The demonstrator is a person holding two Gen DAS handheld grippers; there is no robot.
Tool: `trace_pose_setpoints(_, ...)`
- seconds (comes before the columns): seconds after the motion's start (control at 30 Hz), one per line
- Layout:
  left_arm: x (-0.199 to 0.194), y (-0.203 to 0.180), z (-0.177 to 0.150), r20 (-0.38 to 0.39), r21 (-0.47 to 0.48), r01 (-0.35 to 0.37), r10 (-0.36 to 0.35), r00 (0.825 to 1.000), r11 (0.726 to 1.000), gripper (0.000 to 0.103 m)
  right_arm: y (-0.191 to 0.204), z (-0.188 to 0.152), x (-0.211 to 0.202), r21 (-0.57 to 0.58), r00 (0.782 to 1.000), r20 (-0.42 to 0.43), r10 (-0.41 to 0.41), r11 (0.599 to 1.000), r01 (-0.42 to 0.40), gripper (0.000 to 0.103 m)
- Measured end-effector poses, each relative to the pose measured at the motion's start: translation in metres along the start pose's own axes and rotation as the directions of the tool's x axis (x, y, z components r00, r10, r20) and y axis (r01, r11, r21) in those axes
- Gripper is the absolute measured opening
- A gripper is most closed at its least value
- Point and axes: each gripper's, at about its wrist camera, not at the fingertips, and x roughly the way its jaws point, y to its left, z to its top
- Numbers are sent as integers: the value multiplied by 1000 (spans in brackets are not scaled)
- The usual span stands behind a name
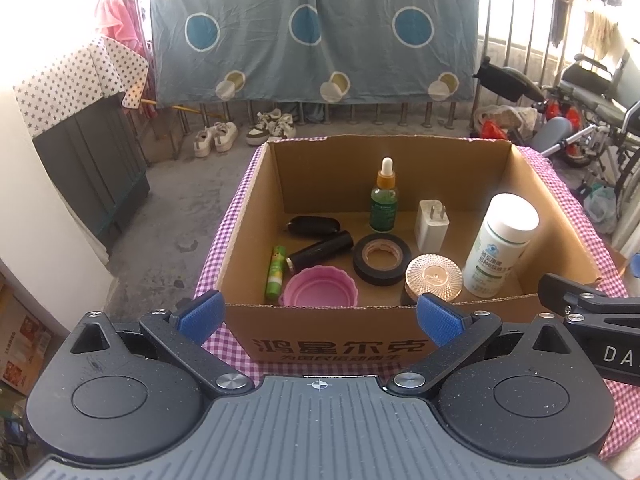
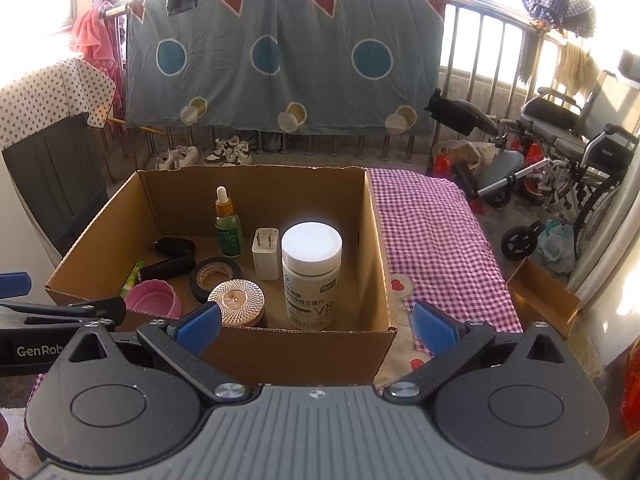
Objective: Organize rigid objects
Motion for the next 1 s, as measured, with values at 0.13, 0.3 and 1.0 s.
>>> trace_pose_setpoints(0.13, 0, 0, 0, -3, -1, 0, 0, 1000, 1000, 102, -1, 0, 0, 0, 1000, -3, -2, 1000, 2, 103)
trace_pose_setpoints(0.3, 0, 0, -1, -7, -4, 2, -2, 1000, 1000, 102, -1, 0, 0, 2, 1000, -5, 0, 1000, 0, 103)
trace_pose_setpoints(1.0, -1, 1, -1, -13, -4, 3, -3, 1000, 1000, 102, 2, -1, 0, 5, 1000, -11, -1, 1000, 1, 103)
